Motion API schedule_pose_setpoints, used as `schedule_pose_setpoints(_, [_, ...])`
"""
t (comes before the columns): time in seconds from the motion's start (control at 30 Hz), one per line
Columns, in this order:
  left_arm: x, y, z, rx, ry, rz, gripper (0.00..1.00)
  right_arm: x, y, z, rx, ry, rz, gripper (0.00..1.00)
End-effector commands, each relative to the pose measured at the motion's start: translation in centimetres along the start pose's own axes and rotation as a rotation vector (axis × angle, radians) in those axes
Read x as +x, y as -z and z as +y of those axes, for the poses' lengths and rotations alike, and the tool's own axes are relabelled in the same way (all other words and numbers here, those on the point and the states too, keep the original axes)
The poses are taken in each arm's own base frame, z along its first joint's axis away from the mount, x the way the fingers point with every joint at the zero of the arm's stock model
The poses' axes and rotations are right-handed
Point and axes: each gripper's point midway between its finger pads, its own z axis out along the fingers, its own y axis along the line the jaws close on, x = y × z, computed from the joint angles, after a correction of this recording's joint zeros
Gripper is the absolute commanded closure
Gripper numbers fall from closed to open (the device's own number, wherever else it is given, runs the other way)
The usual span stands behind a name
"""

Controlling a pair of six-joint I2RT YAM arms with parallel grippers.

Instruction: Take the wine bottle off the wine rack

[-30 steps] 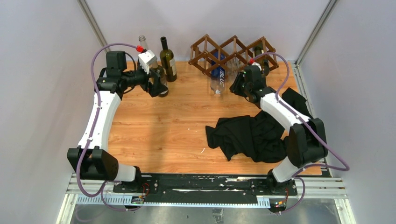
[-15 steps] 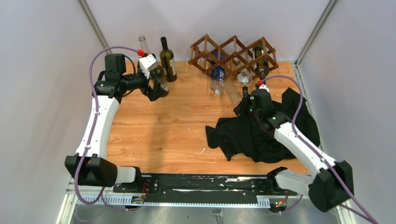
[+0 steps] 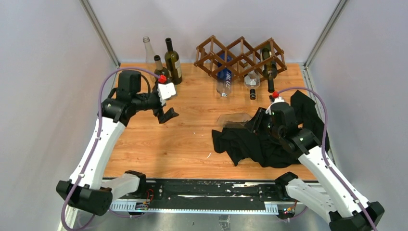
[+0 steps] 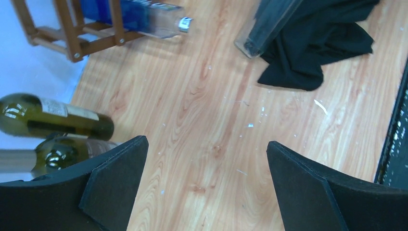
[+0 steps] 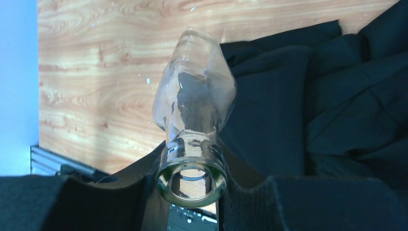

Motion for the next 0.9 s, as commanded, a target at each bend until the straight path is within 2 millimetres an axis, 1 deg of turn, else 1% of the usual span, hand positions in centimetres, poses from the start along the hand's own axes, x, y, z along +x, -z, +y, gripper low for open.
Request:
schedule_pose_setpoints(0.0, [-0.2, 0.2, -2.9, 0.046, -0.127, 0.002, 0.00, -0.1, 2.2, 4.2, -0.146, 0.076, 0.038, 1.00])
schedule_pose_setpoints(0.13, [-1.0, -0.3, -6.6, 0.139, -0.170, -0.040, 0.00, 0.6, 2.3, 7.6, -0.222, 0.167, 0.090, 1.00])
schedule_pose_setpoints(0.17, [-0.9, -0.5, -7.5, 0.163, -0.173, -0.045, 0.00, 0.8, 2.3, 8.6, -0.243, 0.196, 0.100, 1.00])
schedule_pose_setpoints(0.23, [-0.8, -0.7, -9.0, 0.201, -0.173, -0.052, 0.00, 1.2, 2.3, 11.0, -0.293, 0.251, 0.119, 1.00])
schedule_pose_setpoints(0.3, [-0.6, -0.9, -9.9, 0.223, -0.161, -0.046, 0.00, 1.9, 2.2, 13.2, -0.342, 0.300, 0.148, 1.00])
schedule_pose_setpoints(0.4, [-0.7, -0.9, -10.3, 0.231, -0.156, -0.047, 0.00, 2.9, 1.9, 16.2, -0.399, 0.354, 0.171, 1.00])
schedule_pose_setpoints(0.43, [-0.7, -0.9, -10.4, 0.234, -0.152, -0.047, 0.00, 3.6, 1.6, 17.2, -0.413, 0.372, 0.186, 1.00])
schedule_pose_setpoints(0.53, [-0.6, -1.0, -10.7, 0.239, -0.128, -0.040, 0.00, 3.9, 1.4, 19.6, -0.450, 0.392, 0.188, 1.00])
schedule_pose_setpoints(0.6, [-0.2, -1.2, -11.0, 0.242, -0.109, -0.023, 0.00, 4.2, 0.8, 21.0, -0.459, 0.402, 0.192, 1.00])
schedule_pose_setpoints(0.73, [0.5, -1.2, -11.7, 0.256, -0.108, -0.018, 0.00, 4.0, 0.6, 23.7, -0.510, 0.402, 0.173, 1.00])
schedule_pose_setpoints(0.87, [1.3, -1.5, -12.0, 0.266, -0.092, -0.001, 0.00, 4.1, 0.6, 25.4, -0.531, 0.420, 0.161, 1.00])
